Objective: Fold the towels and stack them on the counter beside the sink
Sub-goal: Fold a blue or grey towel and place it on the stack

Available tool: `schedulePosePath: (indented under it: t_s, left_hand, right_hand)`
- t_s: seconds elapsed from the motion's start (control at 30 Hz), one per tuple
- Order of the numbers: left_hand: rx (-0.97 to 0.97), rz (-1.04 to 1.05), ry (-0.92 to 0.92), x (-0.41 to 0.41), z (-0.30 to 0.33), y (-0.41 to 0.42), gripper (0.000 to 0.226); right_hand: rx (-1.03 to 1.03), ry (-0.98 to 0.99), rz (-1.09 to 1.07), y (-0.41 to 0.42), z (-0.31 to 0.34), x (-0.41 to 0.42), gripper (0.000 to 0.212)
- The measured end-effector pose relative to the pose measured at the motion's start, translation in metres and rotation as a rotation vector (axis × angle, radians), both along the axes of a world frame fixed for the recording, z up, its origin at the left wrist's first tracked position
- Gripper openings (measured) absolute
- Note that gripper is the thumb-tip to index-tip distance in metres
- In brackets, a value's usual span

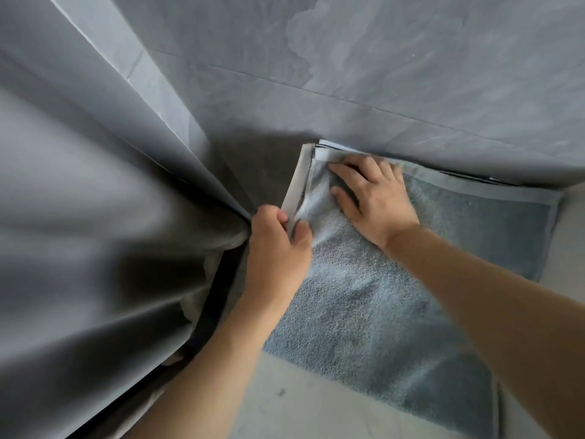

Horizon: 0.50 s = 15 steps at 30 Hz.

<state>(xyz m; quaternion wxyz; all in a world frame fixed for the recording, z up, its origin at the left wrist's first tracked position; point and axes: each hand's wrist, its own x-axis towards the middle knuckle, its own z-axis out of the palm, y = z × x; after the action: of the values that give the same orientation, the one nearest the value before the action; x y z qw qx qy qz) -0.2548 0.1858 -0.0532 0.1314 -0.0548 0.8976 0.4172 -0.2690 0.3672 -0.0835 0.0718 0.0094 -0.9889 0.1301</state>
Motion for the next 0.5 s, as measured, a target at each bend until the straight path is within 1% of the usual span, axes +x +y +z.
schedulePosePath:
  t_s: [0.1,0.17,0.2,0.27,0.33,0.43,0.5]
  left_hand:
    - [-0.036,0.026,-0.145,0.015,0.003,-0.016,0.026]
    - [-0.1,-0.068,-0.254,0.022,0.006,-0.026,0.029]
    - [-0.091,-0.141,-0.294,0.025,0.006,-0.029,0.029]
    - [-0.014,-0.288,-0.303,0.026,0.008,-0.032,0.032]
    - [0.05,-0.366,-0.241,0.025,0.008,-0.031,0.035]
    - [0.167,-0.262,-0.265,0.025,0.007,-0.031,0.023]
    - [0.158,-0.171,-0.286,0.027,0.009,-0.029,0.022]
  right_hand:
    - [0.047,0.035,0.0,0.0,-0.005,0.003,0.044]
    - [0.078,0.013,0.005,-0.002,-0.005,0.002,0.049]
    - [0.101,0.0,0.004,-0.003,-0.005,0.001,0.051]
    - [0.137,-0.015,-0.002,-0.003,-0.005,0.001,0.055]
    - [0.157,-0.016,-0.002,-0.003,-0.005,0.0,0.056]
    - [0.173,-0.025,-0.01,-0.003,-0.007,0.0,0.057]
    - [0.182,-0.022,-0.015,-0.002,-0.008,-0.001,0.057]
